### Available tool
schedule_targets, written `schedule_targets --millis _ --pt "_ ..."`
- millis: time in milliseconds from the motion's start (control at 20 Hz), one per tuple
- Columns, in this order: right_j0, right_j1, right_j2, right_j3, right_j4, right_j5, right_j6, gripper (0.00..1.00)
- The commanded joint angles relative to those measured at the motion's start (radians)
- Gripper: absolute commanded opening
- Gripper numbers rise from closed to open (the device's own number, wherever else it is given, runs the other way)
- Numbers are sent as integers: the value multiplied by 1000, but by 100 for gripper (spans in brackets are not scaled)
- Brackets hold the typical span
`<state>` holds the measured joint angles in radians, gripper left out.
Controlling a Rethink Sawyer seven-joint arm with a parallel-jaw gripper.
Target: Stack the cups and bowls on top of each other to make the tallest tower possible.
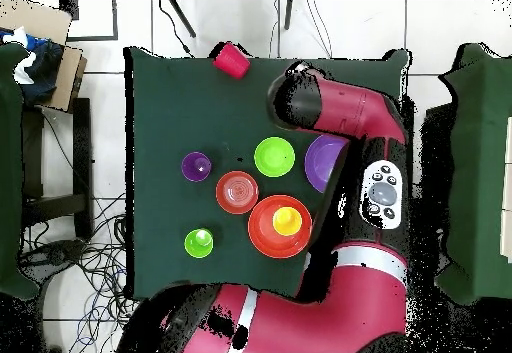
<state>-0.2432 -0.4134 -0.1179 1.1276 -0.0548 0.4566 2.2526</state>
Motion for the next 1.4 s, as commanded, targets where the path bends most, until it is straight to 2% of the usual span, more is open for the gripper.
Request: schedule_targets --millis 50,800,1400 --pt "-15 33 170 90 20 53 -20 100" --pt "-16 87 148 81 -29 -64 1 100" --pt "-21 110 140 74 -45 -99 -10 100"
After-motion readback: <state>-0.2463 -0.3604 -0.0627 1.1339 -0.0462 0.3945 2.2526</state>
